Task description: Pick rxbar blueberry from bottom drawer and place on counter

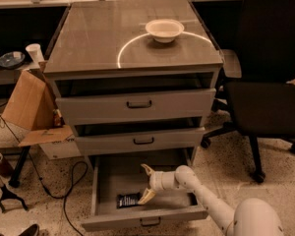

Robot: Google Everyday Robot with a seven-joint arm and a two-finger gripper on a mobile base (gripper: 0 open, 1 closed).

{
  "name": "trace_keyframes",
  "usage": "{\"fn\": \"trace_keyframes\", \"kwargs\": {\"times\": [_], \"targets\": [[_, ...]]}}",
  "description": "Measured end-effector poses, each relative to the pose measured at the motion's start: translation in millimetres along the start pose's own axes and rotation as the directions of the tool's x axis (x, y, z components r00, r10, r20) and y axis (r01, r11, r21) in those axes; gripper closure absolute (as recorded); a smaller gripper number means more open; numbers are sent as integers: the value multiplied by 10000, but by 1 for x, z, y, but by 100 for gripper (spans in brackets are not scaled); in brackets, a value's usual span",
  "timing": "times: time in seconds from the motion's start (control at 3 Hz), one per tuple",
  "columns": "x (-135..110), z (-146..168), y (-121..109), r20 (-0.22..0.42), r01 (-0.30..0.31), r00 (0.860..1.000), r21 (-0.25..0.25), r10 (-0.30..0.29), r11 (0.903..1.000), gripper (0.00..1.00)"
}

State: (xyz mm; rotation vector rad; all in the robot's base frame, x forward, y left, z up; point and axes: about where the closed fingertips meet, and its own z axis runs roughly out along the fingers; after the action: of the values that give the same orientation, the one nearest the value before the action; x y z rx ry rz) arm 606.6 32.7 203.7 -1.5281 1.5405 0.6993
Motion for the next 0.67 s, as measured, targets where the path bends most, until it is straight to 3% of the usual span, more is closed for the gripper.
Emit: {"fn": "trace_keyframes", "kwargs": {"times": [0.33, 0.67], "targets": [[-5, 2, -9, 415, 1043, 9937, -93, -1039, 9945, 0], [-6, 21, -13, 610, 1570, 9865, -885, -1520, 9836, 9]]}}
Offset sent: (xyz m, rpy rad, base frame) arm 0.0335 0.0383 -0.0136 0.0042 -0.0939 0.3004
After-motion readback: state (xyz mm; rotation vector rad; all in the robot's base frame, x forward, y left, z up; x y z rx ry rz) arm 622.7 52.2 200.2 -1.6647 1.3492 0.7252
